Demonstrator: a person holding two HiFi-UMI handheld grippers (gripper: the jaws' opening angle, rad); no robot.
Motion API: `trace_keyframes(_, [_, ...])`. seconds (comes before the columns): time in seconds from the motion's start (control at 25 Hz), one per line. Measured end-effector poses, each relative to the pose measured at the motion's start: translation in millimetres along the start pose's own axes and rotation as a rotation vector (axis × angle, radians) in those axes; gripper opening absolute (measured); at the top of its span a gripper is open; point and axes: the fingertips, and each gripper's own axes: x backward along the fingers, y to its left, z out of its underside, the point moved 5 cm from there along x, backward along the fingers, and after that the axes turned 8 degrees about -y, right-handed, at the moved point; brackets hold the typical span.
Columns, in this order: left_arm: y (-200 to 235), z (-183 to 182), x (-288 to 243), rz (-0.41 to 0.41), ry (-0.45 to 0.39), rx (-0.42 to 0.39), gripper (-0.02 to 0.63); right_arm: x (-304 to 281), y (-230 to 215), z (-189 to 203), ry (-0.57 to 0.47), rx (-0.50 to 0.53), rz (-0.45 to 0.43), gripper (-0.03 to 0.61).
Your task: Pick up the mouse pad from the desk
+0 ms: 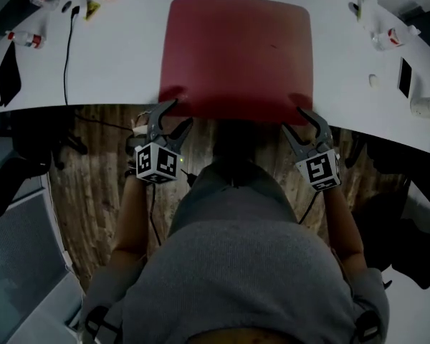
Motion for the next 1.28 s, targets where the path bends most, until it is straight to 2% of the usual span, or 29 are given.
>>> trace_keyframes(0.12, [-13.1,10.8,-6.9,0.018,0.058,-0.084,0.284,-8.6,12.7,19.0,0.081,0.169,-0.007,0.227])
trace_keyframes(0.24, [-20.1,15.4,-16.3,-0.009,0.097,-0.154,0.284,-18.9,20.6,33.6,0.136,0.253,0.005,0.236])
trace_keyframes(0.4, [-20.8,15.0,-26.2,-0.055,0.102,-0.189,0.284,-31.4,24.4,49.8,0.221,0.299,0.039,0.239])
trace_keyframes(0.52, [-17.6,13.5,-30.1,-0.087,0.097,-0.194,0.282,-33.9,21.9,48.8,0.219,0.292,0.090,0.210])
trace_keyframes(0.6, [-18.2,12.1,-30.0,-0.082,0.076,-0.175,0.226,-32.9,19.7,45.3,0.199,0.267,0.096,0.184])
trace_keyframes(0.68, [-19.4,9.9,-26.2,-0.085,0.045,-0.146,0.135,-30.7,19.3,40.0,0.183,0.251,0.087,0.135])
trace_keyframes(0.76, [-17.4,7.7,-22.6,-0.099,0.025,-0.111,0.061,-28.9,18.6,33.3,0.179,0.241,0.084,0.120])
trace_keyframes(0.92, [-9.2,5.0,-23.0,-0.094,0.006,-0.057,0.050,-26.0,17.8,34.2,0.167,0.217,0.053,0.100])
trace_keyframes(0.96, [-7.2,4.5,-23.0,-0.089,0.000,-0.034,0.041,-24.6,15.6,31.7,0.152,0.207,0.056,0.085])
trace_keyframes(1.0, [-5.0,3.8,-22.6,-0.086,-0.009,-0.004,0.039,-22.9,11.5,26.8,0.131,0.197,0.069,0.035])
trace_keyframes(1.12, [3.4,2.4,-20.4,-0.087,-0.041,0.123,0.031,-20.8,-3.9,6.9,0.085,0.138,0.105,0.023])
trace_keyframes(1.28, [17.7,2.6,-16.7,-0.101,-0.098,0.413,0.029,-20.8,-20.1,-21.8,-0.045,-0.126,0.151,0.026])
